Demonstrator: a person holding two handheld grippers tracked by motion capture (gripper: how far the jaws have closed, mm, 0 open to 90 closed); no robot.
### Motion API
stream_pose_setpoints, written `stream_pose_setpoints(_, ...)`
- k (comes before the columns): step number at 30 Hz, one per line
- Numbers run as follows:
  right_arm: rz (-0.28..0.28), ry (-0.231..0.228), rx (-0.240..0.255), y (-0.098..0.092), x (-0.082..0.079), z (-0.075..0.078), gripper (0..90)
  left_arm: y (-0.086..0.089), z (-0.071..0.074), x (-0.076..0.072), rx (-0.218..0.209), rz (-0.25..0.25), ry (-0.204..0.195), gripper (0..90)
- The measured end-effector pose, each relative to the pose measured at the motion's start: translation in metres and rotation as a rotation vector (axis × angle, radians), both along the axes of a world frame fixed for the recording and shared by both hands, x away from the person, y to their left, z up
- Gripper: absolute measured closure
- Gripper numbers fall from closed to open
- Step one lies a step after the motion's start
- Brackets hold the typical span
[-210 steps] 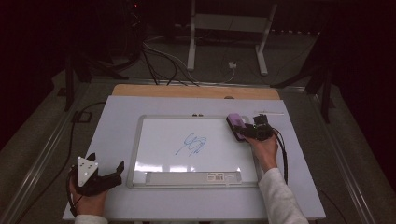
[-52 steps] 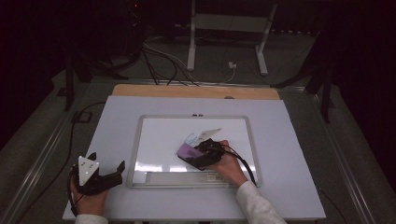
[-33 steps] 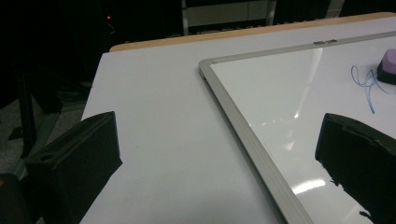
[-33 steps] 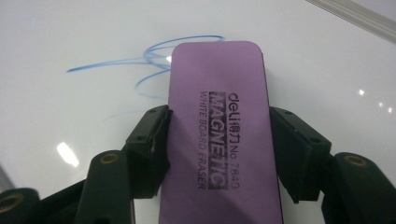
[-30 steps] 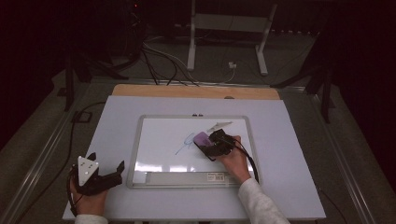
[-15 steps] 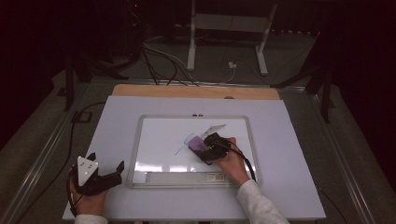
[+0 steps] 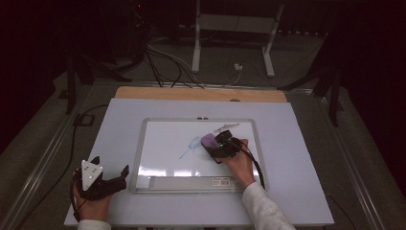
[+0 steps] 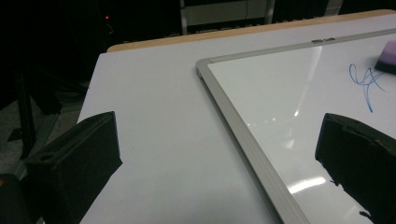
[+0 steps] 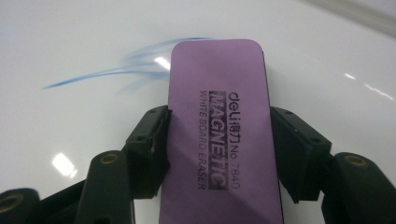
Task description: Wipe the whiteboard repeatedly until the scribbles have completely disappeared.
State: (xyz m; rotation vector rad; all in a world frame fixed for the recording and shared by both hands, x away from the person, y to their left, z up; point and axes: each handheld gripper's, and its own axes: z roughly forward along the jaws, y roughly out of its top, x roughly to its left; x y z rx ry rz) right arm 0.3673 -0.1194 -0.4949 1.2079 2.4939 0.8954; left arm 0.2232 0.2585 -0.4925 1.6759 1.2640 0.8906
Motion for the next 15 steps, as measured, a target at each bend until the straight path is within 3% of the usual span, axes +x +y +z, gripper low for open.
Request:
stream_pose_setpoints(3,0.155,0.008,-0.009,0.02,-0.01,0.001,41.4,0.001,0.0,0.0,-0.001,0.003,0.001,0.8)
stream_pose_setpoints(6,0.163,0.024,-0.021,0.023,-0.007,0.003,41.4,0.002,0.0,-0.001,-0.005,0.003,-0.002,0.8)
stream_pose_setpoints(10,0.031,0.017,-0.029,0.005,0.01,0.002,41.4,0.003,0.0,-0.001,-0.009,0.007,-0.002,0.8)
stream_pose_setpoints(13,-0.153,0.009,-0.031,-0.018,0.028,0.001,41.5,0.002,0.0,-0.001,-0.007,0.004,-0.001,0.8)
stream_pose_setpoints(15,-0.228,0.013,-0.028,-0.025,0.034,0.001,41.4,0.001,0.0,0.0,-0.004,0.001,0.002,0.8)
